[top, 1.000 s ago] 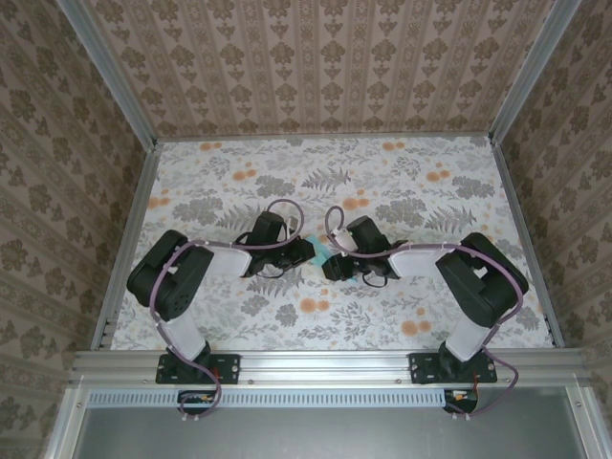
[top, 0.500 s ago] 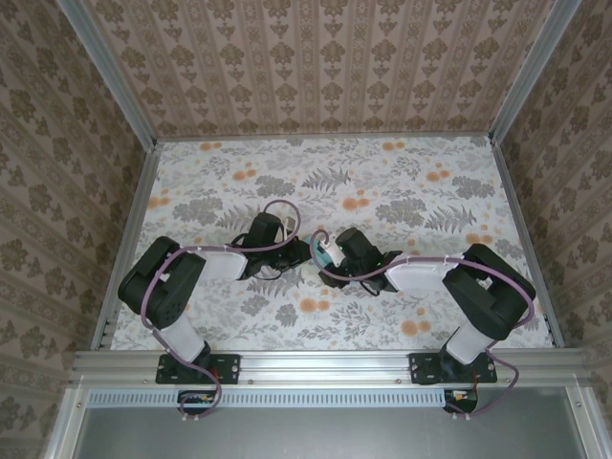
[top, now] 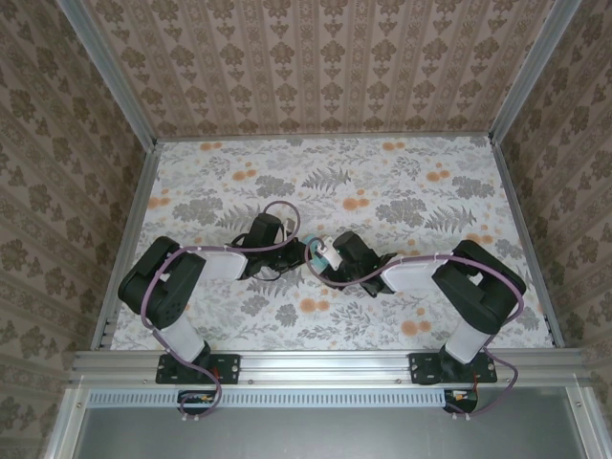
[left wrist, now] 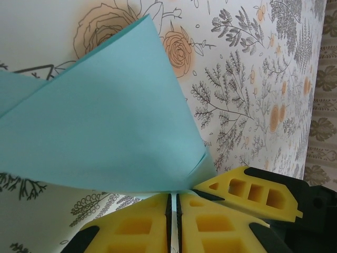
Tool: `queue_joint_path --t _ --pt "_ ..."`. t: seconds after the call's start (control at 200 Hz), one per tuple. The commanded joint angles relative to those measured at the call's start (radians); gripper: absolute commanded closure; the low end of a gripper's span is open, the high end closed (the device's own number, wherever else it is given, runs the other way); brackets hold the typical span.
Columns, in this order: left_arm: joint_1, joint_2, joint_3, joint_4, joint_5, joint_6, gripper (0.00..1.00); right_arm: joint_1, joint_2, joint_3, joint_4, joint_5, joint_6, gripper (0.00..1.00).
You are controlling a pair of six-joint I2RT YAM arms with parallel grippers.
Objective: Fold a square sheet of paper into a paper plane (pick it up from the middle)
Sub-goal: Fold the wing for the fifth time at the center of the table.
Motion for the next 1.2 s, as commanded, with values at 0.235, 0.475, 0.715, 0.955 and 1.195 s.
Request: queue_joint_path --t 0.235,0.475,0.715,0.955,1.195 --pt "0.011 -0.032 0.035 -0.024 0.004 0.023 0.87 0.010 0.075 0.040 0.034 -0.012 -0.032 0.71" --pt "0.035 -0.091 0.019 -0.070 -0.013 0.043 0.87 0.005 0.023 0.016 0.060 -0.047 0.000 0.89" --pt "0.066 -0.218 -0.025 -0.147 -0.049 0.085 0.87 -0.043 -0.009 0.045 0.034 -0.238 0.165 1.00" --pt "0.072 -0.323 -0.083 -0.173 -0.082 0.119 0.86 -0.080 0.034 0.132 -0.043 -0.398 0.419 1.00" --pt "0.071 -0.336 -0.117 -0.144 -0.078 0.114 0.85 -0.098 0.093 0.208 -0.134 -0.503 0.560 1.00"
